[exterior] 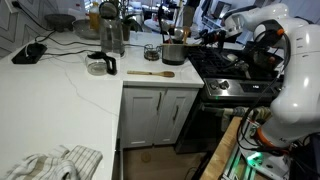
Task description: Put the slotted spoon inside the silver holder.
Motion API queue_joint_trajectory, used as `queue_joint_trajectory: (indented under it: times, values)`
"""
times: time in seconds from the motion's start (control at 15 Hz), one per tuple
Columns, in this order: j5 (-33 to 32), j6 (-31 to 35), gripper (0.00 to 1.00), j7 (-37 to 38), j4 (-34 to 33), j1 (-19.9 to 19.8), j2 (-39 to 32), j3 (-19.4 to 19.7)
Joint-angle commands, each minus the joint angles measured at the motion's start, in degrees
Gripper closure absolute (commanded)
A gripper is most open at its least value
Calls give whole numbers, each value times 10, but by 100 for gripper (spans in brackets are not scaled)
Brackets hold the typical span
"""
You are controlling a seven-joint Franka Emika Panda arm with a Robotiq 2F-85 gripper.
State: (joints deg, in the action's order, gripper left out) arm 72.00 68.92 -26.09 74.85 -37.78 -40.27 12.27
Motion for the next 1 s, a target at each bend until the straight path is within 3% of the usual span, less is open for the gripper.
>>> queue_joint_trajectory:
  times: [0.0, 0.27, 0.67, 0.8, 0.93]
  values:
    - [23, -43, 70, 25, -31, -29, -19, -14]
    - [33, -71, 99, 36, -43, -36, -21, -19]
    - [30, -129, 98, 31, -46, -27, 16, -25]
    - [-1, -138, 98, 35, -46, -11, 42, -14]
    - [-47, -103, 98, 32, -31, 13, 86, 6]
